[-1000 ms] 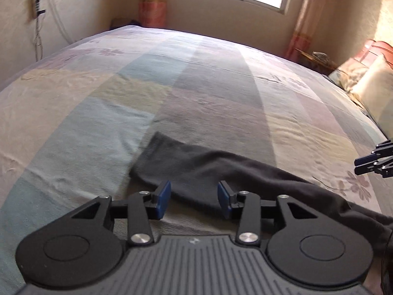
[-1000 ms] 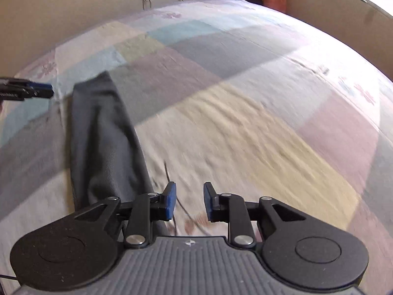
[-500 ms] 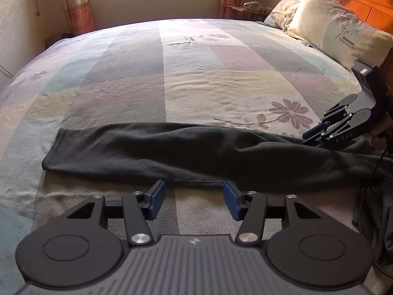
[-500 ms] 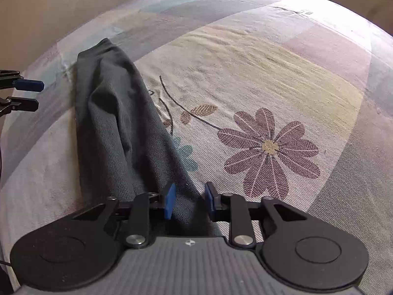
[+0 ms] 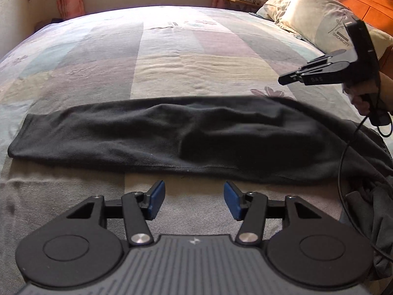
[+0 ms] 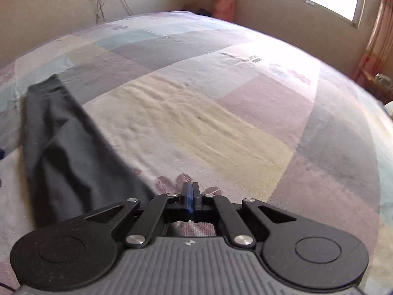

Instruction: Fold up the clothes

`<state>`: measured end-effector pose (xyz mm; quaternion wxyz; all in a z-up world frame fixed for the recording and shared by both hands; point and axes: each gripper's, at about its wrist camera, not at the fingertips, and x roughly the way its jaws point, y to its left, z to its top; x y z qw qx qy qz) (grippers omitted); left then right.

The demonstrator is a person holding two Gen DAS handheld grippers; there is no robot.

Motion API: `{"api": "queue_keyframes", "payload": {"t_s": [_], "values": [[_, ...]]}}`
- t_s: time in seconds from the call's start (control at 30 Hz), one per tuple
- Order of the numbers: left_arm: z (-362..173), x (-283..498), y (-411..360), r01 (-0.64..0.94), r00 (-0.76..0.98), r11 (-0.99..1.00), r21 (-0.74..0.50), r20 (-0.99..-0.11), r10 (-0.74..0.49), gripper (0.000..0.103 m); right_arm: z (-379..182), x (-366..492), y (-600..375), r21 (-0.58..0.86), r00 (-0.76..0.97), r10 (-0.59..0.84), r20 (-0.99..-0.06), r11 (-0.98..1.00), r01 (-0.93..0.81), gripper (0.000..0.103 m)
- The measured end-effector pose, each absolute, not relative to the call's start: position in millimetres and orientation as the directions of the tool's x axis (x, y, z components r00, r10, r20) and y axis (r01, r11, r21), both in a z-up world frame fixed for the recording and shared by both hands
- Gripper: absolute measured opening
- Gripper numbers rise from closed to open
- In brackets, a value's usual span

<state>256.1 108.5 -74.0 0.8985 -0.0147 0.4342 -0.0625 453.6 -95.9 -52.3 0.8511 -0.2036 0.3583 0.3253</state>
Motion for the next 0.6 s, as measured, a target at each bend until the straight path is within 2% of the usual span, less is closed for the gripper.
{"api": "queue_keyframes", "payload": {"t_s": [0.17, 0.3, 0.37, 0.47, 0.53, 0.6], "values": [[-76.5, 259.8, 111.9, 0.094, 0.613, 0.993, -0.07, -0.782, -0.113, 0.056, -44.3, 440.8, -103.9, 0.034, 0.458, 0.507, -0.73, 0.696, -0.717, 0.005], [-80.9, 269.1, 139.8, -0.043, 0.599, 0.99, -0.133, -0.797, -0.081, 0.059, -38.3, 391.8, -79.5, 0.086, 0.331, 0.602, -0.727, 0.558, -0.826, 0.011], [-82.7, 272.3, 159.7, -0.119, 0.599, 0.973, -0.198, -0.796, -0.088, 0.059, -42.0, 366.9, -58.7, 0.073, 0.27, 0.614, -0.742, 0.474, -0.878, 0.014], [-84.1, 275.2, 192.8, -0.242, 0.603, 0.931, -0.273, -0.794, -0.076, 0.059, -55.5, 334.6, -22.4, 0.021, 0.214, 0.603, -0.769, 0.358, -0.934, 0.028], [-87.0, 275.0, 209.4, -0.285, 0.612, 0.907, -0.311, -0.787, -0.077, 0.06, -68.7, 315.6, 1.1, -0.092, 0.256, 0.569, -0.782, 0.3, -0.95, 0.037], [-90.9, 274.6, 223.6, -0.316, 0.621, 0.884, -0.346, -0.78, -0.083, 0.062, -82.1, 302.2, 20.6, -0.199, 0.311, 0.535, -0.785, 0.258, -0.946, 0.038]]}}
